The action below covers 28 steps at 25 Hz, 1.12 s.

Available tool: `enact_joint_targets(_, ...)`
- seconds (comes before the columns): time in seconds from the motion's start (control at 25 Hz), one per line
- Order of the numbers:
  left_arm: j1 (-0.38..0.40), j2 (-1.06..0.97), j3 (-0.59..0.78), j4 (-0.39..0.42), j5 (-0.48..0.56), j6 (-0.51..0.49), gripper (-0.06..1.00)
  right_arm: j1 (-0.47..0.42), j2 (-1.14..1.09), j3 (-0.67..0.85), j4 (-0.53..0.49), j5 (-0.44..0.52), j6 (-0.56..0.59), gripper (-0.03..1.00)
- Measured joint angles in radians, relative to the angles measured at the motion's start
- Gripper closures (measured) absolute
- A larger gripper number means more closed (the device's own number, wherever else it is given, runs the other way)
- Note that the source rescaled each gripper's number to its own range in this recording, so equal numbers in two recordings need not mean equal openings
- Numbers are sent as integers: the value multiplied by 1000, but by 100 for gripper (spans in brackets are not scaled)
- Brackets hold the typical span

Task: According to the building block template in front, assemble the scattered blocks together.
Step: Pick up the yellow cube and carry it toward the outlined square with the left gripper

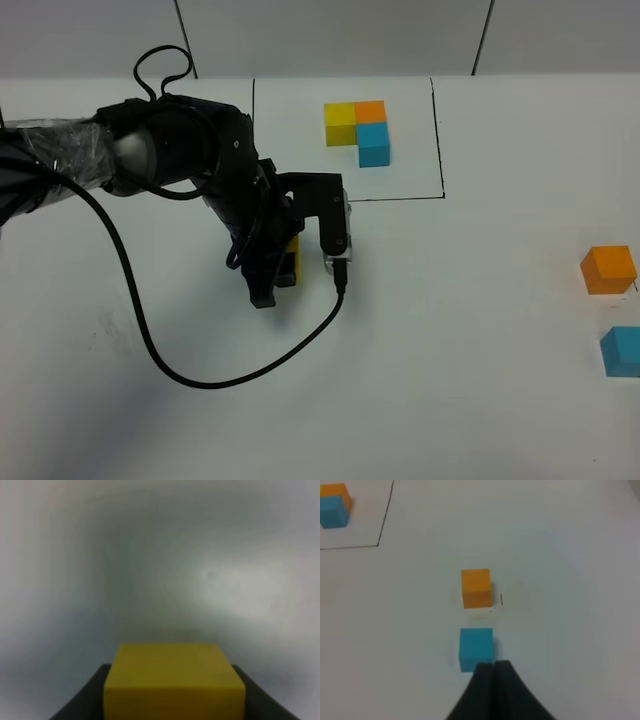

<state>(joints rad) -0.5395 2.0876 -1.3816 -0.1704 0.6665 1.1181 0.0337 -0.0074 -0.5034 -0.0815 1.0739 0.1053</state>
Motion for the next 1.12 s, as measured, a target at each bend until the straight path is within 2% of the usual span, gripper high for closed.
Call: enact_joint_targets(1.12, -1, 55, -1, -3, -16, 15, 45, 0, 0, 0, 0, 0, 0, 97)
